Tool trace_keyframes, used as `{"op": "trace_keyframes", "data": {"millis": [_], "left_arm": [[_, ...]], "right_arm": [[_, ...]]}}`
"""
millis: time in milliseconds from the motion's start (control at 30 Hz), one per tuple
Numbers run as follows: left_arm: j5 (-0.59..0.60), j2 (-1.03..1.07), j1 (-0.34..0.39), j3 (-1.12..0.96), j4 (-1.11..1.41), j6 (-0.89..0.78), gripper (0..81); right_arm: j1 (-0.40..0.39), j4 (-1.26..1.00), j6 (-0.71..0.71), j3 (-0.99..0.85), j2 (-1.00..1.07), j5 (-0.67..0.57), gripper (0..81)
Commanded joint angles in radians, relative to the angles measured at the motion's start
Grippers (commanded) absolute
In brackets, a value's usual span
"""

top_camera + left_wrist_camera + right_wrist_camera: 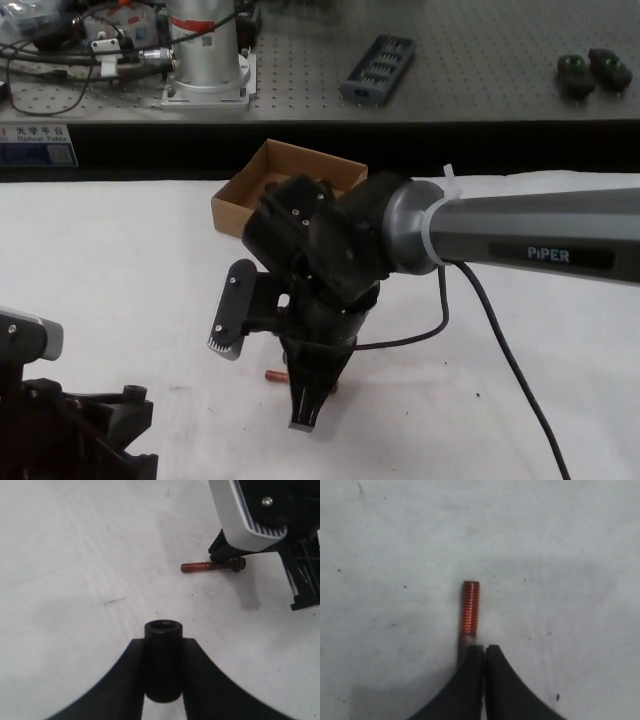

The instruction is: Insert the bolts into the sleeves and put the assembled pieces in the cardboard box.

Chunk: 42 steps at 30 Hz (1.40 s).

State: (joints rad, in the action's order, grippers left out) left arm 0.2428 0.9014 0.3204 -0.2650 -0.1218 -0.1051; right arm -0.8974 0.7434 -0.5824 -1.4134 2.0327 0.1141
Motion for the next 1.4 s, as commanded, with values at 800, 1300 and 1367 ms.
{"op": "trace_keyframes", "data": {"millis": [800,1300,1367], "left_arm": [[0.009,-0.009,0.002,0.000,0.011,0.013,0.7],[0.009,-0.009,0.002,0.000,0.011,0.015,0.7],[0.003,-0.009,0.002,0.000,0.011,0.015,0.7]], "right_arm": [[0.000,-0.051,-0.008,0.034,-0.002,-0.221,40.7],[0.002,-0.058,0.041,0.044,0.003,-0.071,6.4],[0.002,-0.052,0.071,0.033,-0.001,-0.046,6.4]]}}
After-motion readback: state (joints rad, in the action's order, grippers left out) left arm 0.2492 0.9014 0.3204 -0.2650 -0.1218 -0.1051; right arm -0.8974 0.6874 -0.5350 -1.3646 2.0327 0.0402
